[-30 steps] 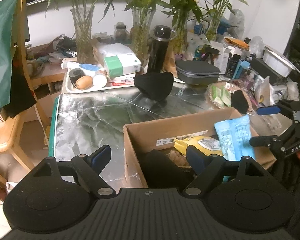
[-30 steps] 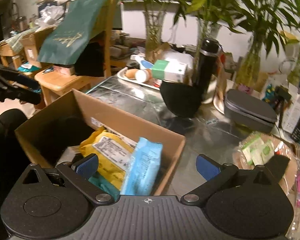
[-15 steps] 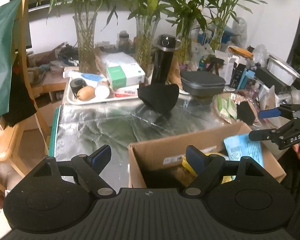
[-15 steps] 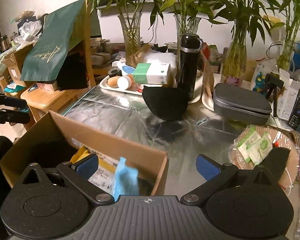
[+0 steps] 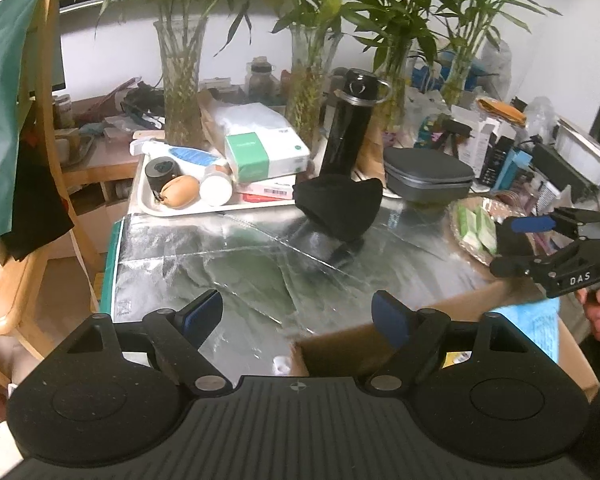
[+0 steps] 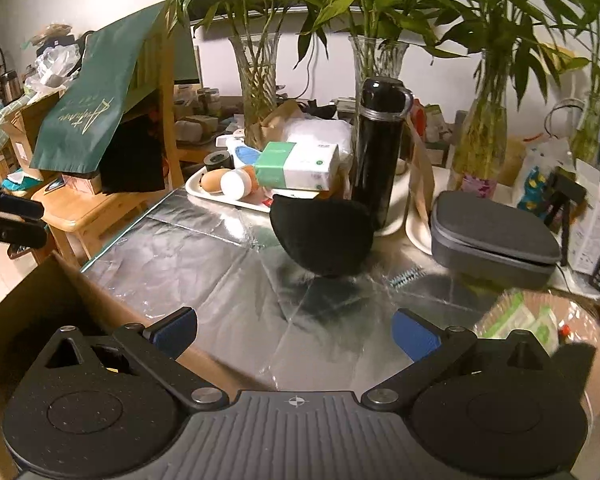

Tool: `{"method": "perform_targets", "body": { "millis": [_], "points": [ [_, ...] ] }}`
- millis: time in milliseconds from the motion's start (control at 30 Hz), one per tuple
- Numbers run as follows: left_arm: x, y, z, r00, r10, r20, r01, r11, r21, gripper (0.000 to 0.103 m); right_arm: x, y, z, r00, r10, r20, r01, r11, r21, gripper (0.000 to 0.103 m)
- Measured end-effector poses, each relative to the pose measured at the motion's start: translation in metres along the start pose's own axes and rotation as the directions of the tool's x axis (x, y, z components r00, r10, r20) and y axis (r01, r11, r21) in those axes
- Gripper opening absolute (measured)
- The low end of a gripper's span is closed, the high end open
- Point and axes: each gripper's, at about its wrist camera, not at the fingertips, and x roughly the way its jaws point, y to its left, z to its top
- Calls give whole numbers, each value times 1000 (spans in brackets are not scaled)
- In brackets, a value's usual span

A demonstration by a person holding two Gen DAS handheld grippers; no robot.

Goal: Organize soft objects
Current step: 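Move the left gripper toward the black cup-shaped fabric item by the thermos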

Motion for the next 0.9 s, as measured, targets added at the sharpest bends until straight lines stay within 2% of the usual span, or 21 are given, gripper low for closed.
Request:
{"method": "perform_targets", "body": {
  "millis": [433,667,900],
  "points": [
    [54,33,17,997,-69,-33,69,998,-9,82,47,-22,18,1000,21,-10,-22,998,-67,103],
    [91,55,19,989,-132,-66,126,988,-87,81,67,-33,20,999,21,-43,-25,996,-80,103],
    [118,59,16,984,-152,-92,144,985,-90,79,87,-38,20,996,38,-79,-46,993,-108,103]
  ]
}}
